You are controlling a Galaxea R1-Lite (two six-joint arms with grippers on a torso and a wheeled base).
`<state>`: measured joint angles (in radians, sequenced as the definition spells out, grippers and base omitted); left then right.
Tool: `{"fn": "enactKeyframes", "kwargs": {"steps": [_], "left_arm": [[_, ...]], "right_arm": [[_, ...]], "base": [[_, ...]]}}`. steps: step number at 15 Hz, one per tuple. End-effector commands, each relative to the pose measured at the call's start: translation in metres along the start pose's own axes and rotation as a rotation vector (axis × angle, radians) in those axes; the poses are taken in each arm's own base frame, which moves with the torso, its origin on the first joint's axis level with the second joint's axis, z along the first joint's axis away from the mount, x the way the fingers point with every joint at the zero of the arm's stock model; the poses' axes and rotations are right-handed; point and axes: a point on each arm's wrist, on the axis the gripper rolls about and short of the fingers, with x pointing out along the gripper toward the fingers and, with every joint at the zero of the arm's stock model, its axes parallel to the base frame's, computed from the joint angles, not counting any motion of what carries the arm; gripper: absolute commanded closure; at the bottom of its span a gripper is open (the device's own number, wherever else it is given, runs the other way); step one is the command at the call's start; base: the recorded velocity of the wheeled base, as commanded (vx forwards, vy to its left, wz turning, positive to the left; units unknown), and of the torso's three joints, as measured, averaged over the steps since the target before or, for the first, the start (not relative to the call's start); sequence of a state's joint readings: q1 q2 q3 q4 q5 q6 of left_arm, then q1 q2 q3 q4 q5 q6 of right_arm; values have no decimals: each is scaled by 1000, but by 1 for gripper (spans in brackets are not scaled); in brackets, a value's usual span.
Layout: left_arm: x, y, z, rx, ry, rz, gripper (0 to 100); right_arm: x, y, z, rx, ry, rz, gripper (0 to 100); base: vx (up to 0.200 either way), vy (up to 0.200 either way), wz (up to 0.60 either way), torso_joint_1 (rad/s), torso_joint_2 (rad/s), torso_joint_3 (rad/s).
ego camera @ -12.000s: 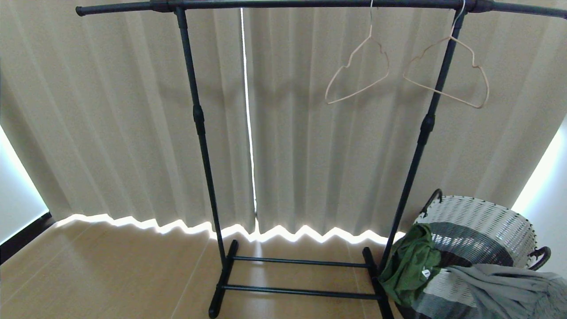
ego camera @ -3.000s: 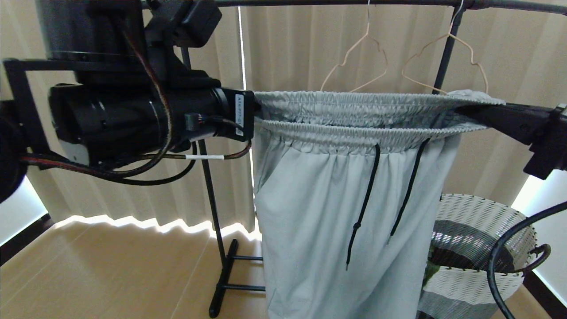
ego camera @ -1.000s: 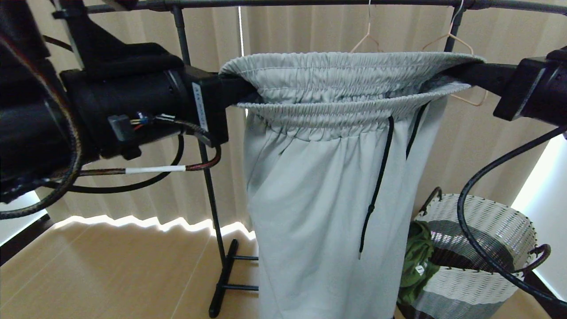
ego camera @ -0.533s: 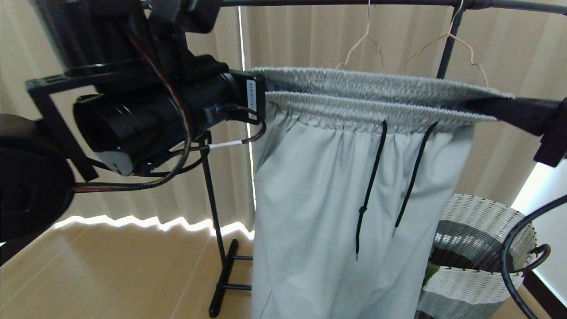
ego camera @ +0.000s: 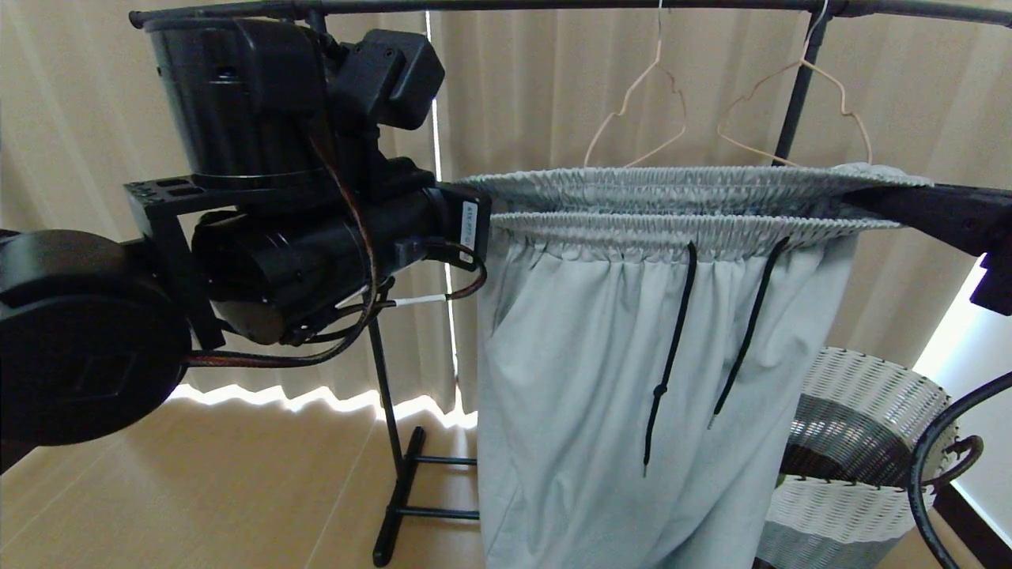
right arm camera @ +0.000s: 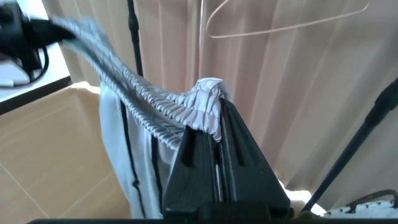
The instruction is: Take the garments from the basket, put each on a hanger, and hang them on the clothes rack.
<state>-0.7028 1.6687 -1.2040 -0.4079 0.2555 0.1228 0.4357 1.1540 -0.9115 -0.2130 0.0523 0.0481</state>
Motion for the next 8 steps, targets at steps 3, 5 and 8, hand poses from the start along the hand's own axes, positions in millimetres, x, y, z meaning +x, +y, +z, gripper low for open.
{"fn": "enactKeyframes", "kwargs": {"steps": [3,5,8], "left_arm": [[-6,1,6,-6,-17,-2,100],[-10,3,10,-9,-30,0,100],[-13,4,15,-13,-46,0,100]], "right_arm": [[0,0,-3,0,10,-1,100],[4,-1,-1,0,9,-2,100],[8,-1,-6,-3,32,-5,100]], "base": [[0,0,0,0,0,0],[0,0,0,0,0,0],[0,0,0,0,0,0]]}}
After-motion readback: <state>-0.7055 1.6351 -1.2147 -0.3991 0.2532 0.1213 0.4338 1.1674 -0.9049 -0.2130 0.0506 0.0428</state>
